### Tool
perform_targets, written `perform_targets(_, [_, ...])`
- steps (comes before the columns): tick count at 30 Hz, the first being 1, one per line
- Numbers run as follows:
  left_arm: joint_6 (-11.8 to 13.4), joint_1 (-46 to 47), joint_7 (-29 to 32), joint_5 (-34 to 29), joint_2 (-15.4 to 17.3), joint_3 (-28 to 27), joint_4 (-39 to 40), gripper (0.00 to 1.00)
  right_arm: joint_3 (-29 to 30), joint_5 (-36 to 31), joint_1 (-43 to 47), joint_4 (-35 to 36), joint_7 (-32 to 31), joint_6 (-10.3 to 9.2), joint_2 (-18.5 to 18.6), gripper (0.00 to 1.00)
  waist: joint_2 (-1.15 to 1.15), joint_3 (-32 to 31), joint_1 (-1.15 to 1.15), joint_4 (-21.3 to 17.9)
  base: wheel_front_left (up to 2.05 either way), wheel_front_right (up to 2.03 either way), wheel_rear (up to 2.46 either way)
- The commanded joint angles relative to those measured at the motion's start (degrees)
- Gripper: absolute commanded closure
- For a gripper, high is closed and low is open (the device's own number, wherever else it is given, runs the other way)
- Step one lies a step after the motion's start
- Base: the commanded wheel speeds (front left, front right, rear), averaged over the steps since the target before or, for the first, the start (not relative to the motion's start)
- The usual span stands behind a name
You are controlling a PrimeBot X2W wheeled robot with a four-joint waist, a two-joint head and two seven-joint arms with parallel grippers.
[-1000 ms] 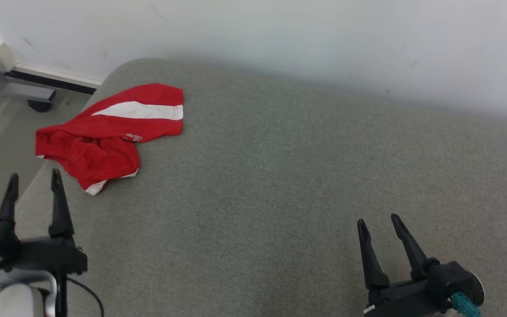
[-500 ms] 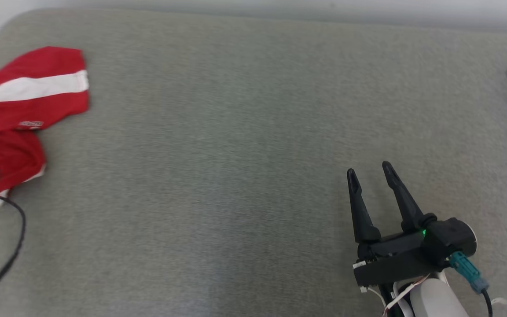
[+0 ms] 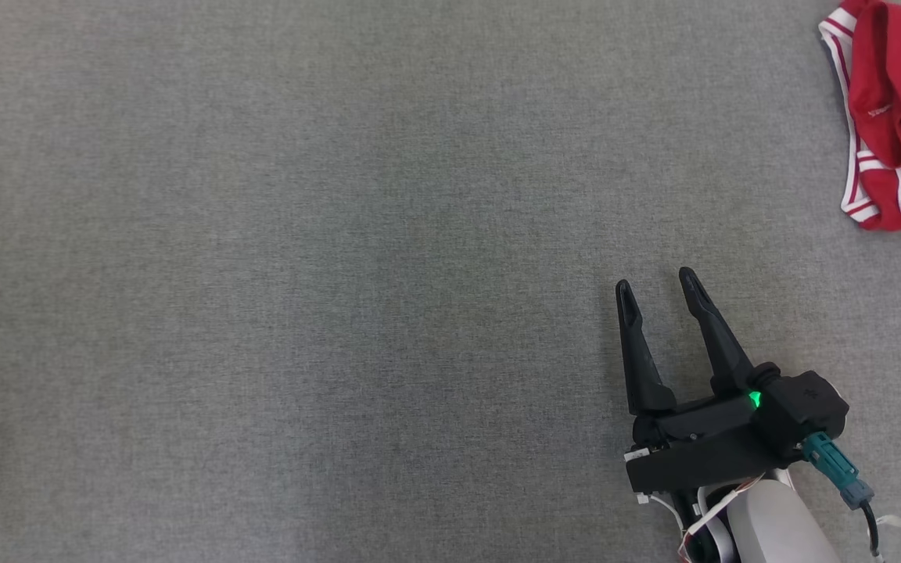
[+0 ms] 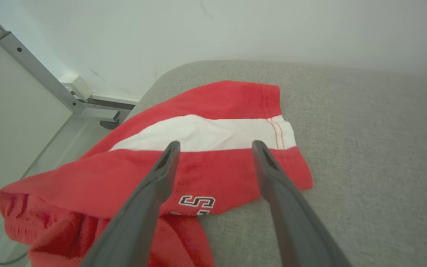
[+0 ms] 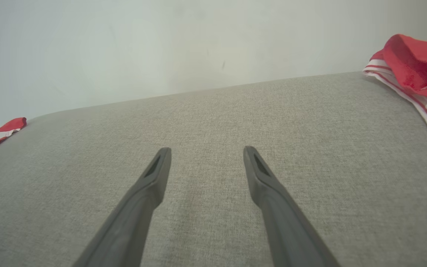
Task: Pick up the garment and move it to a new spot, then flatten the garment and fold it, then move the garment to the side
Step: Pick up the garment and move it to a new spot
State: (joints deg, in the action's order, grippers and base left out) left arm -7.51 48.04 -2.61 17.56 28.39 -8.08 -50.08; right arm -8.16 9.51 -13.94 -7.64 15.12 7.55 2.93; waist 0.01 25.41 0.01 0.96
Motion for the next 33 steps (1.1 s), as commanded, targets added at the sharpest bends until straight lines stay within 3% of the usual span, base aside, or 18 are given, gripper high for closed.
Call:
perform_targets(1, [0.12, 0.51, 2.47, 0.91, 0.70, -0.23, -2.14, 0.00, -0.04, 0.13, -0.35, 0.23, 0.05, -0.14, -0.08, 0.00, -0.01, 1.08, -0.01, -1.03, 0.00, 0.00, 0.00])
perform_targets(4, [0.26, 1.59, 7.61, 1.08, 1.10, 0.55, -5.10, 0.00, 0.23, -0.24, -0.65, 0.04, 0.05, -0.14, -0.09, 0.00, -0.01, 1.19, -0.01, -1.00, 0.00, 0.00, 0.00])
perform_targets(18, [1.92, 5.19, 19.90, 1.92, 1.84, 1.83, -12.20, 0.00, 0.15, -1.23, -0.56, -0.42, 0.05, -0.14, -0.08, 0.00, -0.01, 0.80, -0.01, -1.10, 0.00, 0.00, 0.00])
perform_targets(24, [3.12, 5.44, 26.24, 2.69, 0.48, 2.39, -15.05, 0.02, 0.27, -1.58, -0.33, -0.58, 0.05, -0.14, -0.08, 0.00, -0.01, 0.67, -0.01, -1.22, 0.00, 0.00, 0.00])
perform_targets(26, [4.16, 5.52, 24.91, 1.96, 1.16, 2.86, -13.96, 0.86, 0.35, -1.71, -0.29, -0.58, 0.05, -0.14, -0.08, 0.00, -0.01, 0.68, -0.01, -1.19, 0.00, 0.00, 0.00])
perform_targets(27, [4.26, 5.49, 24.85, 1.97, 1.08, 3.01, -13.80, 1.00, 0.42, -1.87, -0.24, -0.61, 0.05, -0.14, -0.07, 0.00, -0.01, 0.65, -0.01, -1.15, 0.00, 0.00, 0.00])
perform_targets(33, [4.00, 5.52, 21.28, 1.64, 1.43, 3.61, -11.79, 1.00, 0.90, -2.44, 0.44, -0.87, 0.05, -0.14, -0.07, 0.00, -0.01, 0.12, -0.01, -0.44, 0.00, 0.00, 0.00])
